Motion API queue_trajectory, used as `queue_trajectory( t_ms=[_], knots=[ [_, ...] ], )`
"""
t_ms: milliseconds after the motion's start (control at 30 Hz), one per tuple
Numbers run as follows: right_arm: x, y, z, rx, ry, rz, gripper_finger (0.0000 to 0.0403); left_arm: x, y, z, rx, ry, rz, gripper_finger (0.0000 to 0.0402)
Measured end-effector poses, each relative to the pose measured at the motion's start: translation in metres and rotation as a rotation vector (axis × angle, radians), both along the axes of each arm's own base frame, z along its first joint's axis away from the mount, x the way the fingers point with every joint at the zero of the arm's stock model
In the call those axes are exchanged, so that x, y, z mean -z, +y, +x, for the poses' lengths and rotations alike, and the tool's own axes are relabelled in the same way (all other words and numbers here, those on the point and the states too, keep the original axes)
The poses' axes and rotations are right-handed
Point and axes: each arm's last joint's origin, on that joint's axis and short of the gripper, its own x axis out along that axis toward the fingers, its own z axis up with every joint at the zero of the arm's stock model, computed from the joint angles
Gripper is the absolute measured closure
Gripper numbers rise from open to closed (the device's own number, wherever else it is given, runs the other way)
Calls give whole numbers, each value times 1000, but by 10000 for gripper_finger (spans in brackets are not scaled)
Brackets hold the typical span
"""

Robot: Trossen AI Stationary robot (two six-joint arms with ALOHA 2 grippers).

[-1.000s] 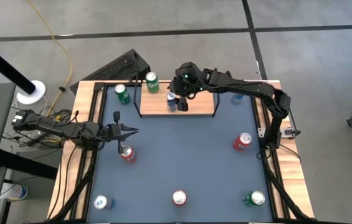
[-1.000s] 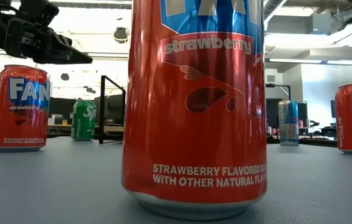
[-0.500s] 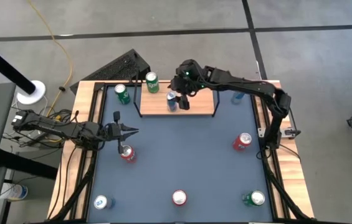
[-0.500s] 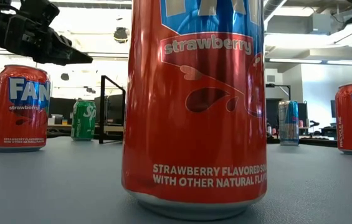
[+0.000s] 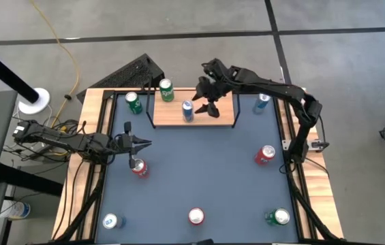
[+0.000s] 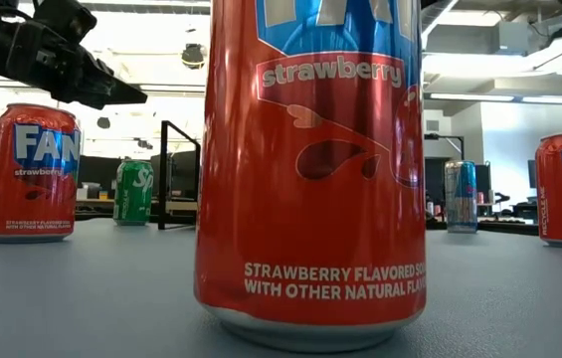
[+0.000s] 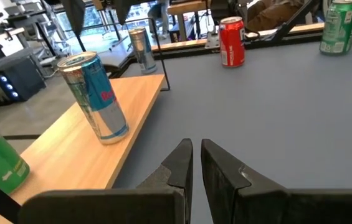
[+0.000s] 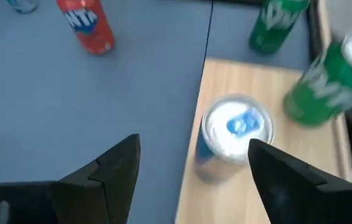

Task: Place canned beverage on shelf
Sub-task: Put the middle blue soda can on the shelf

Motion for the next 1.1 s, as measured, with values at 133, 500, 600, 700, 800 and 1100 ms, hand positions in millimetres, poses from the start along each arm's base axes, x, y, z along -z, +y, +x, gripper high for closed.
queue_trajectory(
  t_ms=[133,500,600,700,800,1100],
  knots=[
    [-14,-5,-6,-24,-85,-23,117,0,0,0,0,4,19,379],
    [16,-8,-15,-96,-189,16,117,0,0,0,1,3,9,379],
    [15,-2,-26,-96,-314,-14,117,0,0,0,1,4,15,379],
    [25,2,-35,-26,-375,-4,117,0,0,0,1,3,13,379],
    [34,10,-37,54,-403,-1,117,0,0,0,0,2,14,379],
    [47,18,-21,153,-406,-41,117,-2,0,0,0,-9,12,379]
  ],
)
